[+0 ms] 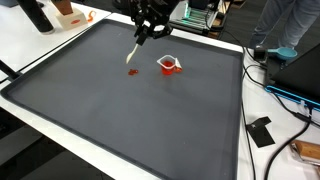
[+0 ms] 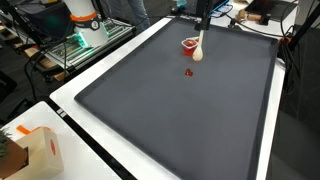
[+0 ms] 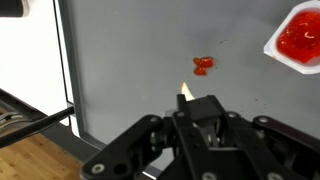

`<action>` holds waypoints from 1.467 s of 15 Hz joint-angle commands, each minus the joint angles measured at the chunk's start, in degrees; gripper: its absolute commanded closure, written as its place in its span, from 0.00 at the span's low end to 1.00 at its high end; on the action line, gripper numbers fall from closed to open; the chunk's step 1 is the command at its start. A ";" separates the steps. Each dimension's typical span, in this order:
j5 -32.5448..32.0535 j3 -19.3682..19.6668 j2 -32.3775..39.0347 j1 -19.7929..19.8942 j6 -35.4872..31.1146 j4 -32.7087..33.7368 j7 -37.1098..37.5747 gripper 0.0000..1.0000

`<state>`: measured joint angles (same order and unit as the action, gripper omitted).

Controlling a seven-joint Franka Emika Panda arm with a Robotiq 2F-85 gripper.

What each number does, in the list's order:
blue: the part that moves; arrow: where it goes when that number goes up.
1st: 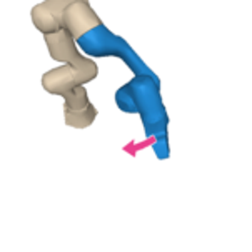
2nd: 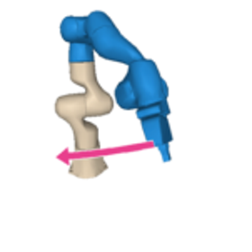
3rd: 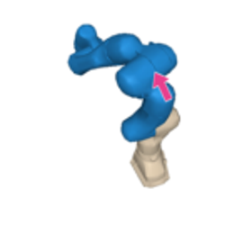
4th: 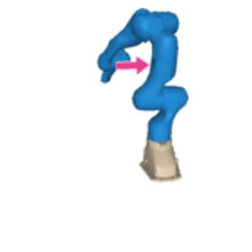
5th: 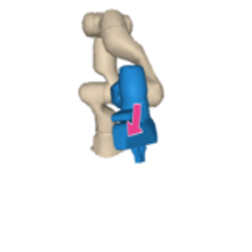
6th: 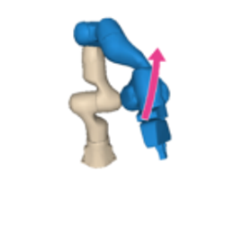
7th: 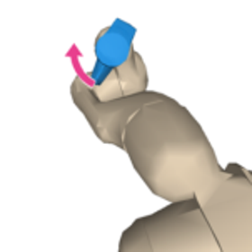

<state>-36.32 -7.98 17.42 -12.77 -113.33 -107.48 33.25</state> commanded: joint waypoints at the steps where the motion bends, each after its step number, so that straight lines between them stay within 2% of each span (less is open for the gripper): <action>1: 10.45 0.53 -3.56 2.60 -4.39 -1.42 -7.63 0.94; 9: 40.43 0.91 -7.30 8.61 -7.83 -2.41 -28.38 0.94; 15: 62.13 1.36 -7.60 13.07 -4.36 -3.62 -43.08 0.94; 18: 69.83 1.84 -7.08 14.65 -3.47 -4.64 -48.94 0.94; 22: 76.18 2.69 -6.19 15.58 -1.53 -6.26 -52.73 0.94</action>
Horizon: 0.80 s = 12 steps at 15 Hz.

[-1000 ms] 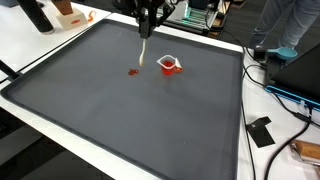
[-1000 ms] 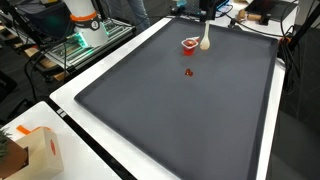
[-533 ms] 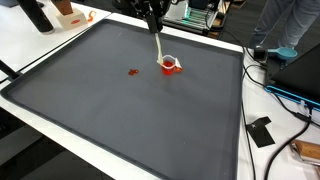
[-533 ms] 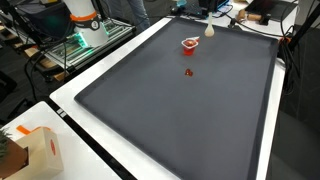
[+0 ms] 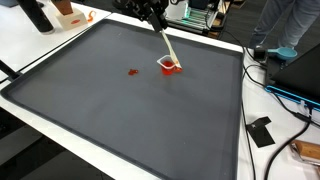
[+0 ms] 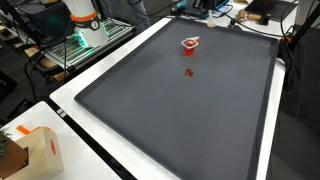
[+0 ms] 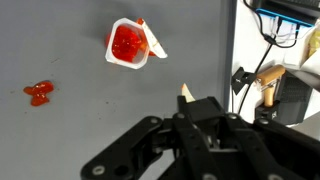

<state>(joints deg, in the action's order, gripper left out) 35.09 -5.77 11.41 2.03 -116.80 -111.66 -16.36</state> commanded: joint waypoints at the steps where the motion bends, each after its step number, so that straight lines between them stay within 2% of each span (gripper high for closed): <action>1: 5.98 0.66 0.02 0.91 2.32 -2.43 -3.79 0.94; 6: 11.36 1.55 0.83 1.22 3.90 -4.77 -8.02 0.94; 12: 13.58 2.19 1.01 0.78 2.13 -7.79 -9.39 0.94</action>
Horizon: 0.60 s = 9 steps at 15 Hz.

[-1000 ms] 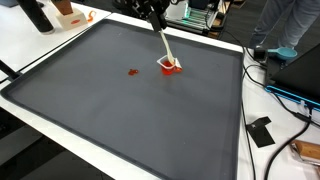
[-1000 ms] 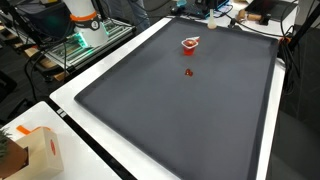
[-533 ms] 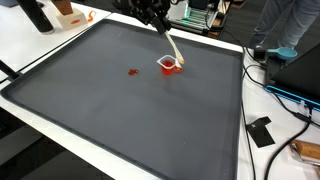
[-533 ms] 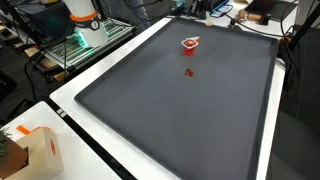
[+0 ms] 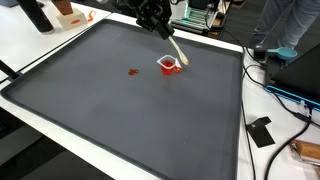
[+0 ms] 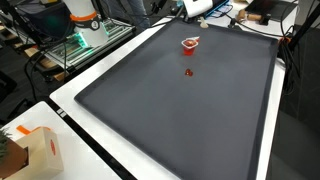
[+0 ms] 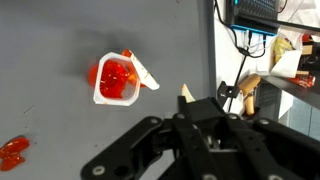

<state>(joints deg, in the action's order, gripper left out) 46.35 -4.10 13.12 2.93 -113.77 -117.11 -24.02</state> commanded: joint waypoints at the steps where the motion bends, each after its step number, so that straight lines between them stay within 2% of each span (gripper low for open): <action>1: 2.56 0.60 -0.71 -0.18 -1.13 -2.71 -1.68 0.94; 9: 7.06 0.60 -0.32 0.05 -0.43 -3.69 -7.06 0.94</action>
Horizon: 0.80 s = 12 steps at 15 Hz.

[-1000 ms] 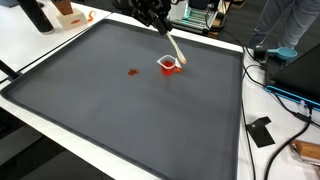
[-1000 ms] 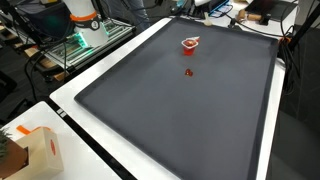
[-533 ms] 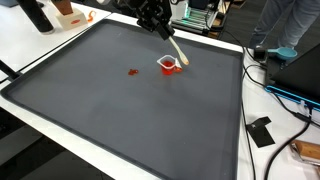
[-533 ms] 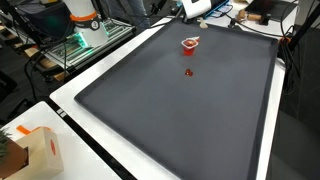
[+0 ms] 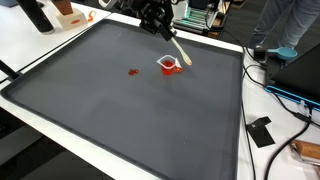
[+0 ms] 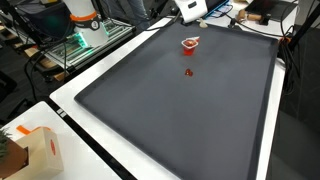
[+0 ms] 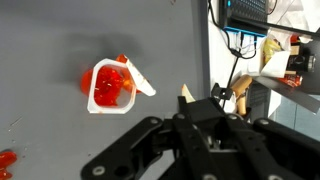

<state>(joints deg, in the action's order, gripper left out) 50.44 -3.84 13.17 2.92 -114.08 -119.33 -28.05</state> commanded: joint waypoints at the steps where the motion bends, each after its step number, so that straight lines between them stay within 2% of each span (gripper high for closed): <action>1: 3.28 0.40 -0.24 -0.05 -0.40 -1.58 -3.38 0.94; 12: 3.13 0.82 0.69 -0.37 -0.99 -1.91 -2.99 0.94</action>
<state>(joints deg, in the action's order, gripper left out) 52.67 -3.60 14.07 2.91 -114.26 -120.38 -30.50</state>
